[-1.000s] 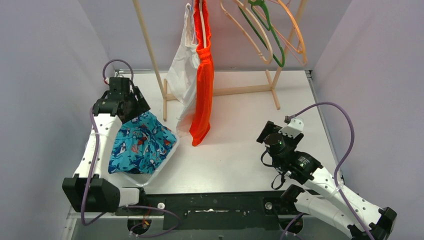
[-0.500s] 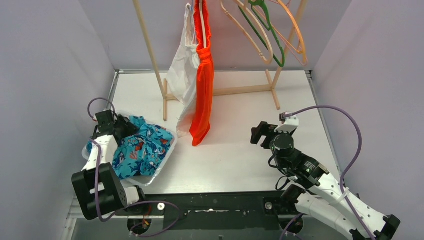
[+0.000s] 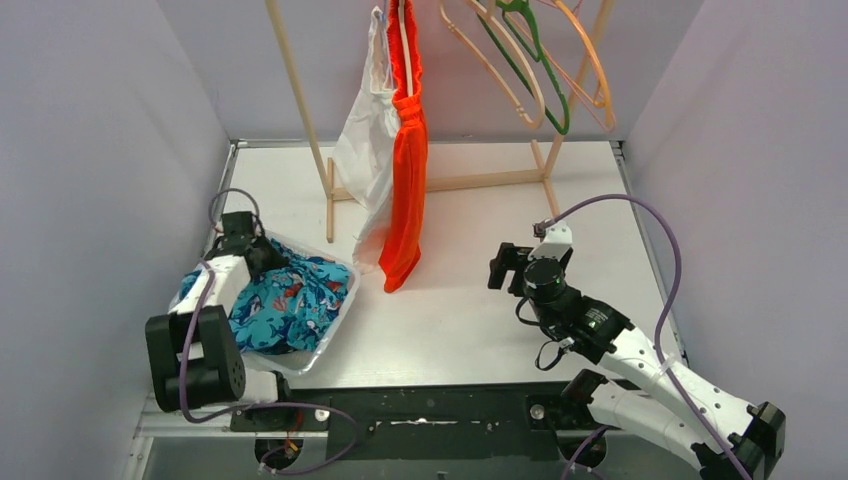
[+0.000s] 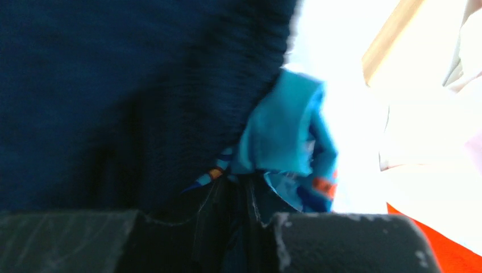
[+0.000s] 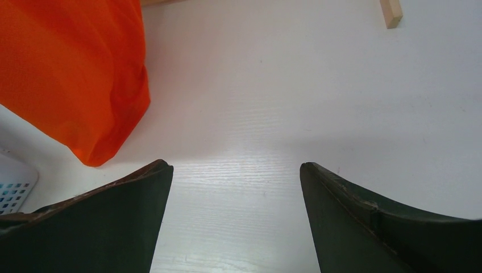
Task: Remove the shorts from the hanger
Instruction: Place the shorts in the basket.
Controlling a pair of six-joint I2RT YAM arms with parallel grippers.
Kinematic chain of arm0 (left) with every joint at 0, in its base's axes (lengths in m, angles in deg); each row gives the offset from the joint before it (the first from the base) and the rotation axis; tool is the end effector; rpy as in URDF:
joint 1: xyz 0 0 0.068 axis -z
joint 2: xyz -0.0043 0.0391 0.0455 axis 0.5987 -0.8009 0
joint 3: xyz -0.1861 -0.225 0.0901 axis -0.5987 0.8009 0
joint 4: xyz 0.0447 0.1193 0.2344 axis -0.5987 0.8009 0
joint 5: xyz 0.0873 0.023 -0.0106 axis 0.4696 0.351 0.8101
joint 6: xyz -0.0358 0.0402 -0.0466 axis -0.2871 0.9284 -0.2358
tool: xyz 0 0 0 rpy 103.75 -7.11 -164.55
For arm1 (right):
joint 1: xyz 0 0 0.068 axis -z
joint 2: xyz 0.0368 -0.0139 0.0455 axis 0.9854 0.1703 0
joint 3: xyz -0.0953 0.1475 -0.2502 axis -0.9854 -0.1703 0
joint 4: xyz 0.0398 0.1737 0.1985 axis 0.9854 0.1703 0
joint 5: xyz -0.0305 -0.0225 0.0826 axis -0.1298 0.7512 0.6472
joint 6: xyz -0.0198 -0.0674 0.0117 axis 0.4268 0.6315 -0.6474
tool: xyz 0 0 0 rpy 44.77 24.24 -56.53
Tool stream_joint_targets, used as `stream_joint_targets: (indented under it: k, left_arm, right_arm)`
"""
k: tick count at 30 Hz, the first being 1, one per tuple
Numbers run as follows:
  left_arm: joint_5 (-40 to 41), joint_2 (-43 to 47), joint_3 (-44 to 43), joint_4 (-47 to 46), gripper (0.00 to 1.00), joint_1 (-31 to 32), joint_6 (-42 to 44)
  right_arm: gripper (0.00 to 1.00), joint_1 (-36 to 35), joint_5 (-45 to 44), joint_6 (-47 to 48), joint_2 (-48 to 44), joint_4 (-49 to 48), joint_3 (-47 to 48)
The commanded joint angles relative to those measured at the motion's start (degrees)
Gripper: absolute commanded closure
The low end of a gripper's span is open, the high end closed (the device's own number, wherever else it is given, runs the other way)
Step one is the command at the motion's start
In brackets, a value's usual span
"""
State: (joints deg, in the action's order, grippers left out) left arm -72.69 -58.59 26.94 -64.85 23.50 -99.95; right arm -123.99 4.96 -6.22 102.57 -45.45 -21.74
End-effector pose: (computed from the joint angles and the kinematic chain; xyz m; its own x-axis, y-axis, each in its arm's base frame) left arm 0.2583 0.0543 0.2037 -0.5565 -0.7338 -0.3898 -0.6152 0.6792 -0.4003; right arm 0.1466 0.1038 0.2880 -0.4740 0.1955 -0.8585 -0.0970 0.9575 0.2716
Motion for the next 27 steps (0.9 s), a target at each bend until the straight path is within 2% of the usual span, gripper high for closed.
stream_joint_targets:
  k: [1, 4, 9, 13, 15, 19, 22, 27]
  left_arm:
    - [0.5, -9.4, -3.9, 2.8, 0.87, 10.2, -0.5]
    - [1.7, -13.1, -7.7, 1.7, 0.87, 14.5, -2.2]
    - [2.2, -16.0, -12.7, -1.0, 0.83, 15.3, -0.8]
    - [4.2, -18.8, -20.0, 5.5, 0.77, 15.4, 2.4]
    - [6.4, -17.1, -20.8, 7.6, 0.70, 15.3, 3.3]
    - [9.2, -9.1, -19.8, 10.1, 0.48, 14.3, 3.6]
    - [7.9, -1.7, -17.4, 8.9, 0.38, 13.9, 5.1]
    - [7.4, 6.8, -16.7, 12.0, 0.24, 13.0, 7.2]
  right_arm:
    - [0.15, 0.3, 2.8, 2.6, -1.1, -4.7, 3.5]
    - [0.14, 0.3, 4.3, 3.8, -1.7, -4.1, 4.7]
    - [0.14, 0.3, 7.3, 4.7, -1.2, -2.9, 6.1]
    - [0.14, 0.1, 10.7, 5.3, 0.0, -3.1, 7.3]
    - [0.14, 0.0, 12.1, 5.9, 0.6, -3.2, 8.3]
    - [0.13, -0.6, 15.2, 7.9, 1.0, -5.1, 9.8]
    - [0.12, -1.0, 16.1, 9.1, 1.5, -6.4, 10.4]
    - [0.11, -1.6, 17.0, 10.8, 4.0, -6.0, 13.0]
